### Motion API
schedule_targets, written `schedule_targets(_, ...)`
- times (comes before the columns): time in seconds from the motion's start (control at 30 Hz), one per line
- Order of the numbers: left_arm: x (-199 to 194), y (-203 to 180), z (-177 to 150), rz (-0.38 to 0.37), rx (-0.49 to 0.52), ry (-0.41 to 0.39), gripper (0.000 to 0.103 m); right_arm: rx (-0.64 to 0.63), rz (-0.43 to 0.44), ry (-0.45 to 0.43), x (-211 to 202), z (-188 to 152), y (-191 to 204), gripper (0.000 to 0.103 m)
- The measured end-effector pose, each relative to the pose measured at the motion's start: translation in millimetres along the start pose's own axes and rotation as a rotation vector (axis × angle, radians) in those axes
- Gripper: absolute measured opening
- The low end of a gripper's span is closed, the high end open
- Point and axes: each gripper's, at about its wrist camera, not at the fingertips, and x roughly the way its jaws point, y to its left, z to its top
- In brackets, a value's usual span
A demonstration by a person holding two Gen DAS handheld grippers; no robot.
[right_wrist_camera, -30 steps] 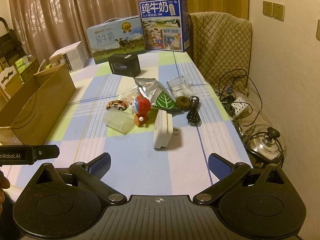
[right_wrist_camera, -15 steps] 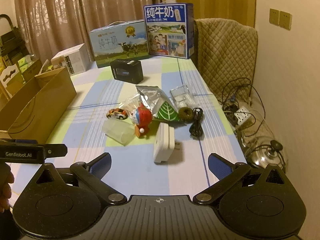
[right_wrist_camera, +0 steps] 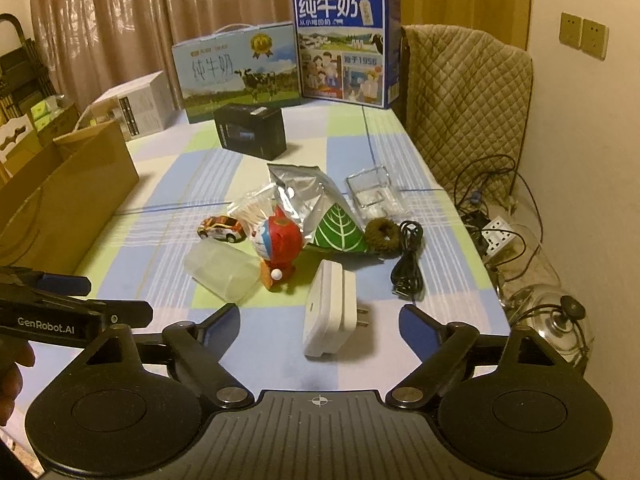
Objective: Organize objects
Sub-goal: 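Move the right tool toward the white square plug adapter, then grasp the white adapter with the right tool while the left tool grasps the clear container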
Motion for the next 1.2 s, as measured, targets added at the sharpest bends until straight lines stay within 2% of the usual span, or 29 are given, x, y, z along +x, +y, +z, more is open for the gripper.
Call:
schedule_targets(0.17,20.9,-1.9,6.5,-0.016,0.034,0.020,0.100,0.015,-0.005,0.030,26.8,-0.2,-3.9,0.067)
schedule_targets(0.3,35.6,-1.5,12.0,-0.031,0.044,0.029,0.096,0.017,-0.012,0.044,44.3,-0.2,-6.7,0.060)
schedule_targets(0.5,53.4,-4.1,18.4,-0.048,0.088,0.003,0.095,0.031,-0.019,0.049,58.1,-0.2,-12.9,0.041)
schedule_targets(0.57,58.8,-5.6,20.8,-0.055,0.107,-0.002,0.095,0.029,-0.019,0.044,59.7,-1.0,-13.6,0.031)
schedule_targets(0.8,75.1,-8.8,29.9,-0.084,0.139,-0.017,0.090,0.025,-0.019,0.028,60.7,-2.9,-12.6,0.030)
schedule_targets(1.03,89.0,-13.7,34.1,-0.106,0.171,-0.001,0.074,0.039,-0.019,0.027,59.2,-2.2,-14.2,0.028)
schedule_targets(1.2,91.2,-15.3,34.2,-0.103,0.188,0.001,0.069,0.044,-0.025,0.030,56.8,-1.8,-14.3,0.028)
